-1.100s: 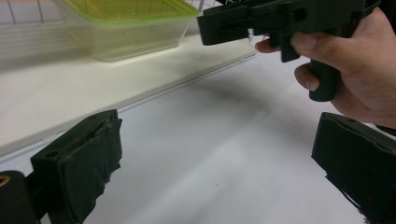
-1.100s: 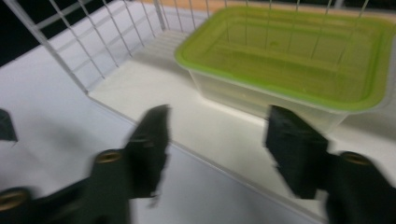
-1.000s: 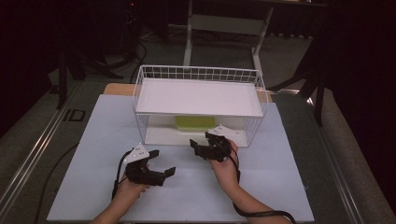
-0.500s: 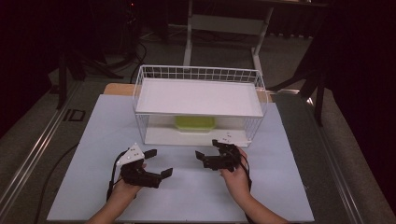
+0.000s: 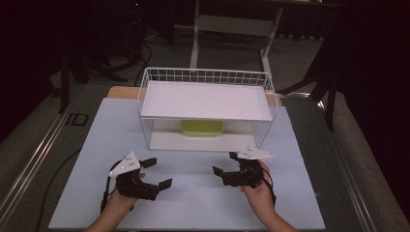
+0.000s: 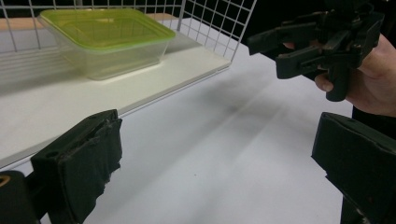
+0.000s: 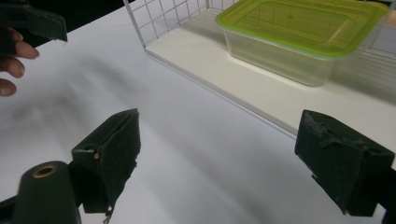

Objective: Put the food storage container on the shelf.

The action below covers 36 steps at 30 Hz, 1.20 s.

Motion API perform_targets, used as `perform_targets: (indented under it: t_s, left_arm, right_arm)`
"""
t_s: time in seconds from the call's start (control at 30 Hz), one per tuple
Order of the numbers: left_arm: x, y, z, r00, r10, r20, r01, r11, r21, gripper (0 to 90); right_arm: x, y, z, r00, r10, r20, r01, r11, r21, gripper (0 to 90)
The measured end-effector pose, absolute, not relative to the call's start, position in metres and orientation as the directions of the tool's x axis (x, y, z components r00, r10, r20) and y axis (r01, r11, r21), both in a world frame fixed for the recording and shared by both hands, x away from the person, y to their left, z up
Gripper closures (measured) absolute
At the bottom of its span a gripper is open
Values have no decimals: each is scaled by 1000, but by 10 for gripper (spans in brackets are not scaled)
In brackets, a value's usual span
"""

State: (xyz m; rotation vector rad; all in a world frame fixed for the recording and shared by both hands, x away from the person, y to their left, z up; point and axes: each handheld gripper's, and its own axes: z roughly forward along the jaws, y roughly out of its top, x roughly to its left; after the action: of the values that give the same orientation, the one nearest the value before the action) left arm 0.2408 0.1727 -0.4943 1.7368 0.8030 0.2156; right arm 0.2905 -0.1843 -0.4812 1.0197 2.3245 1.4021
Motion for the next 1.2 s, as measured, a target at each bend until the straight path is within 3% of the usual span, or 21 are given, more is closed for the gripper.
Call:
perform_targets:
  t_s: [0.7, 1.2]
  left_arm:
    - [211, 197, -494, 727, 647, -232, 403, -128, 906, 25]
    - [205, 207, -506, 693, 679, -241, 411, -98, 906, 25]
  right_arm:
    - [254, -234, -474, -702, 693, 163, 451, 256, 855, 144]
    - [245, -250, -489, -703, 692, 163, 446, 251, 859, 145]
